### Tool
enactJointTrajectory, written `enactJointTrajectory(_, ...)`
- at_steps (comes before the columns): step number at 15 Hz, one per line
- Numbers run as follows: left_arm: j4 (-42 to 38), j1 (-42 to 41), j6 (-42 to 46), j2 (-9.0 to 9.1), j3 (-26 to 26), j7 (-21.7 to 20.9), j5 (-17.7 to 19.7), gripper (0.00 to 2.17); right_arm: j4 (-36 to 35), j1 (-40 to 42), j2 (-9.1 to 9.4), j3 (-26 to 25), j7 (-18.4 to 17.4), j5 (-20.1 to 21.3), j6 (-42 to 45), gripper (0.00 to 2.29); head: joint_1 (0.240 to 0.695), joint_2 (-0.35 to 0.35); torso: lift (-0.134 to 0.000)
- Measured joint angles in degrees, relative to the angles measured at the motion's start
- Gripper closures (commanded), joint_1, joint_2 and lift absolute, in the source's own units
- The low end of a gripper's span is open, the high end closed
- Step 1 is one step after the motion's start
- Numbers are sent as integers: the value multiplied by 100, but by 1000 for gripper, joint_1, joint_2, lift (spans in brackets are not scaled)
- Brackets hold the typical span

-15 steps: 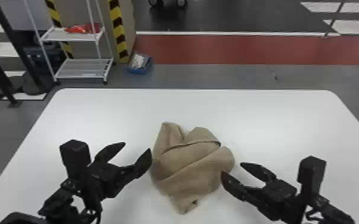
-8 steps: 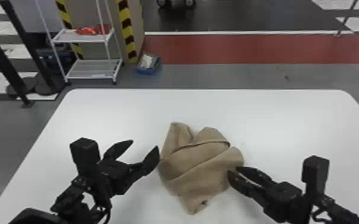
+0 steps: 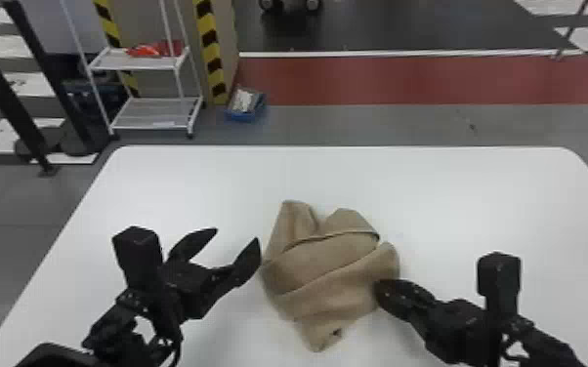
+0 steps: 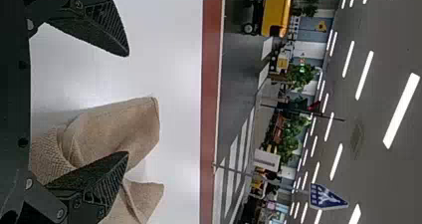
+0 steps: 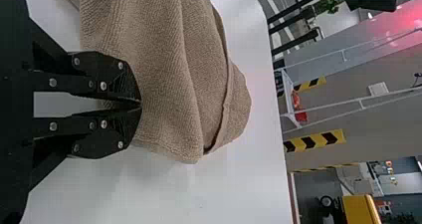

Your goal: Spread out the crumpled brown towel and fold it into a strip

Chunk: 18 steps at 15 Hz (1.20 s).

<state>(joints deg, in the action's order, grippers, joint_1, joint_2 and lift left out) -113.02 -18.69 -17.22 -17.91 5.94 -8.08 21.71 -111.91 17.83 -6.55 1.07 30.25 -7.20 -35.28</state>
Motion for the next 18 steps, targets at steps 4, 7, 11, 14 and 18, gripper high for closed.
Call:
enactJointTrajectory(4,-17,-14,4,-10,-7,2,-7,205,-268,249,13,23,-505,110,696,174,695,44,-123)
enactJointTrajectory(7,-19,-18,4,-10,-7,0,-9,205,-360,333,13,-55,-726,112,1014,188,695,28,-123)
enactJointTrajectory(11,-29,-10,4,-2,13,1,-41,205,-33,111,13,-19,-722,146,856,316,695,22,-123)
enactJointTrajectory(14,-64,-38,13,-8,-4,-42,-61,205,184,-30,13,2,-589,80,768,923,695,26,-123)
enactJointTrajectory(18,-99,-55,21,-2,-7,-45,-63,208,-82,81,6,-3,-485,-46,700,1686,695,38,-123)
